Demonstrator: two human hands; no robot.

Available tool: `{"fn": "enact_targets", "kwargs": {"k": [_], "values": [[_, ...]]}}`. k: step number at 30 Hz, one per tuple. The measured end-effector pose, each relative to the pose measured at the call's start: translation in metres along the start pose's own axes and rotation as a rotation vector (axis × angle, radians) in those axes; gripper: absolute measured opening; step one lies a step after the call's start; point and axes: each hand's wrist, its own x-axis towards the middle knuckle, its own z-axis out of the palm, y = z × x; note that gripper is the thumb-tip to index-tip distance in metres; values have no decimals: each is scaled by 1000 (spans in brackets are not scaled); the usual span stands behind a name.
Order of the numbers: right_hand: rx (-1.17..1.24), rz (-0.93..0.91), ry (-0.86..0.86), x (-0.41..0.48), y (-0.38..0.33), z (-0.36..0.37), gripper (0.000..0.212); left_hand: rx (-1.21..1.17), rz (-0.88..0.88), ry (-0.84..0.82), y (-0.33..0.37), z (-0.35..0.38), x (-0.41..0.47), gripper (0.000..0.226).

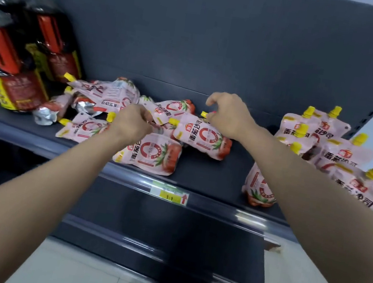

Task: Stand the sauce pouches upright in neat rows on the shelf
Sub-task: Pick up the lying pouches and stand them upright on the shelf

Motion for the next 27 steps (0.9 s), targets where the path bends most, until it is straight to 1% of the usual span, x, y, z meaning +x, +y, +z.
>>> {"fn": "enact_targets", "kwargs": {"k": [2, 3, 5, 7, 9, 12, 16, 19, 22, 27], "values": [[-35, 29, -71, 7, 10, 3, 31, 135, -18, 6, -1, 1, -1, 10], [-42, 42, -120, 8, 15, 5, 33, 193, -34, 6, -2, 2, 0, 13], [-64, 69, -210, 8, 22, 7, 42, 280, -57, -26, -3, 4, 0, 33], [-104, 78, -275, 8, 28, 9, 52, 306, -98, -76, -1, 9, -4, 37], [-118, 84, -324, 9, 31, 10, 58, 309, -127, -143, 3, 15, -8, 38], [-135, 75, -391, 9, 33, 12, 63, 211, -132, -217, 3, 25, -9, 29], [-235, 58, -451, 12, 37, 23, 67, 99, -165, -251, 3, 35, -7, 23], [-289, -2, -436, 24, 41, 30, 60, 13, -257, -213, 3, 39, -2, 27], [-309, -19, -405, 32, 44, 34, 49, -26, -291, -179, 3, 43, 2, 29], [-335, 55, -393, 36, 47, 37, 41, -120, -356, -181, 3, 48, 9, 21]]}}
